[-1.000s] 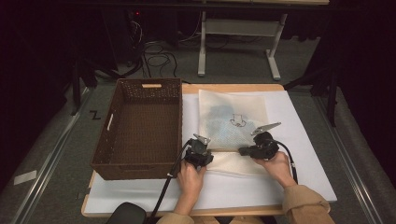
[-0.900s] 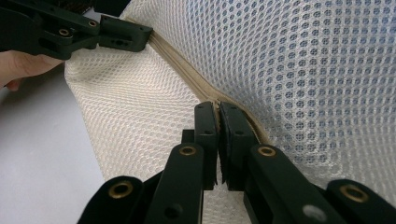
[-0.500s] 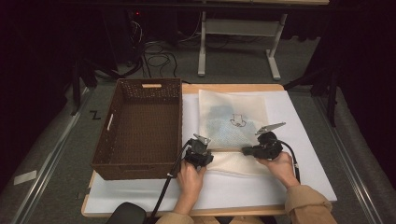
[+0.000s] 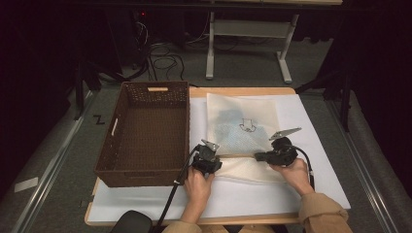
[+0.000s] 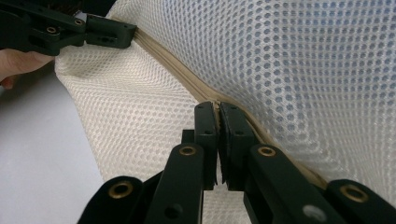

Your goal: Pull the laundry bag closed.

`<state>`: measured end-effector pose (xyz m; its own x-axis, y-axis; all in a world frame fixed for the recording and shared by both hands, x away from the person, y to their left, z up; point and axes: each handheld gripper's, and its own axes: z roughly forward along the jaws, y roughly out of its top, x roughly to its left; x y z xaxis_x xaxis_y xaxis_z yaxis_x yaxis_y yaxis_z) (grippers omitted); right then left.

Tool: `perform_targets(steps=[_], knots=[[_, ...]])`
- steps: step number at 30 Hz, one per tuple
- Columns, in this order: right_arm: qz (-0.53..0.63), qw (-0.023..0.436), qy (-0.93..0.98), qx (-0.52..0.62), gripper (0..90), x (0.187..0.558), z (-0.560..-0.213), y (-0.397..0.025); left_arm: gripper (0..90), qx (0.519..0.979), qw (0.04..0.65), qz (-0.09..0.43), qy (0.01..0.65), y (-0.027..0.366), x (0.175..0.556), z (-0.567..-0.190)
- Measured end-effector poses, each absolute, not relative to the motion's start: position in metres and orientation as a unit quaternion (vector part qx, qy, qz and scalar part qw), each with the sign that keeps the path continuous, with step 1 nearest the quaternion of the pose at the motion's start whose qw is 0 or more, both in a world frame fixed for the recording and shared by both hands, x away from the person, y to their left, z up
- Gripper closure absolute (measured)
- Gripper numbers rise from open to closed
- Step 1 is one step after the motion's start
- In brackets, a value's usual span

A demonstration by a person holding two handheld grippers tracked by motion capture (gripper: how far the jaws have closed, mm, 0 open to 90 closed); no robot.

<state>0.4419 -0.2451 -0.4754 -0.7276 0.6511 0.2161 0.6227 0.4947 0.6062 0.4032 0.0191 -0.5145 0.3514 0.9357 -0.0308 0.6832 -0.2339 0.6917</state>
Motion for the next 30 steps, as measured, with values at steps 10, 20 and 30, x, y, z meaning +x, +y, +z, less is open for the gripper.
perform_targets(steps=[10,20,30], knots=[[0.345,0.022,0.86,0.376,87.7,0.441,-0.475,-0.253,55.0,0.759,0.316,0.202,0.532,0.019,0.403,-0.515],[0.346,0.024,0.858,0.379,87.7,0.441,-0.475,-0.26,55.1,0.76,0.316,0.203,0.531,0.019,0.403,-0.515],[0.347,0.024,0.855,0.385,87.7,0.44,-0.475,-0.266,55.1,0.761,0.316,0.205,0.529,0.019,0.402,-0.515]])
